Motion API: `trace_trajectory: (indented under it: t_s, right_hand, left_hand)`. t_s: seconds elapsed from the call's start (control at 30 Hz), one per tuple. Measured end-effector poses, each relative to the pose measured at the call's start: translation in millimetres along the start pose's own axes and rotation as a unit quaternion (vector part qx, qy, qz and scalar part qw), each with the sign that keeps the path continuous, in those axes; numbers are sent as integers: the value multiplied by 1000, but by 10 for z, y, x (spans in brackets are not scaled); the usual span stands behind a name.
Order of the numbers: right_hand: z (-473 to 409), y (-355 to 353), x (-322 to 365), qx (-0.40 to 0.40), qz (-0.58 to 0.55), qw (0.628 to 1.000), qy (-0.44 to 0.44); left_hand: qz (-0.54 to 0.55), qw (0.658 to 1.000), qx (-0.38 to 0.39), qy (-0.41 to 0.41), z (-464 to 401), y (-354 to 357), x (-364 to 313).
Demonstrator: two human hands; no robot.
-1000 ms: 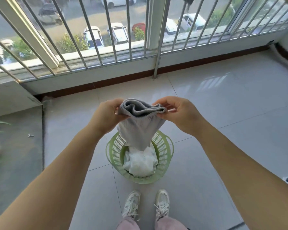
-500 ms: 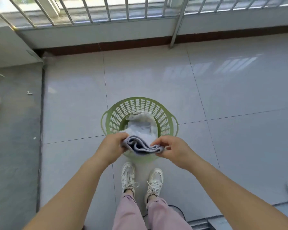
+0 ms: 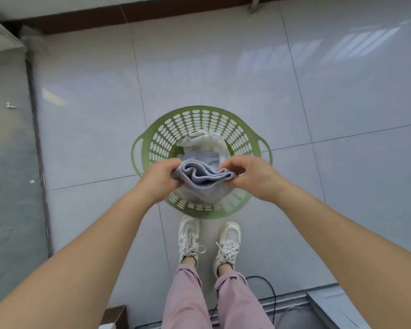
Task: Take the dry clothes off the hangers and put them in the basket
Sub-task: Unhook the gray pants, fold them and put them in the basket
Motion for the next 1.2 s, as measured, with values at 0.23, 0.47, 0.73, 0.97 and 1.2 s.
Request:
trace_trajectory:
  t_s: [0.23,0.47,0.73,0.97,1.2]
  right_hand:
    - [-396,-657,643,-121,10,988,-99]
    - [-512,-944,994,-196,26,964,-175]
    - [-1035,-456,137,-175,33,976,-127]
    - [-1610,82,-769,-128,67,987,-66]
    - [-1860,614,-1431,-27,55,998,-6]
  left_hand:
    - [33,991,-111,74,-451,-756,-417]
    - [67,973,-185,124,-629,-1132,-591]
    - [15,982,-167,89,-1047,-464,29]
    - [-13,991,-119,55,-1476,285,677]
    - [-80,997,1,5,-1666,927,1248]
Point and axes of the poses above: each hand's wrist, its own z-axis away from the middle knuckle, its own y-axis out of the palm, x = y × z, the point moved 10 cm from there along -z, towards the middle knuckle, and after that the axes turned 1 degree about y, right-handed, at the moved point
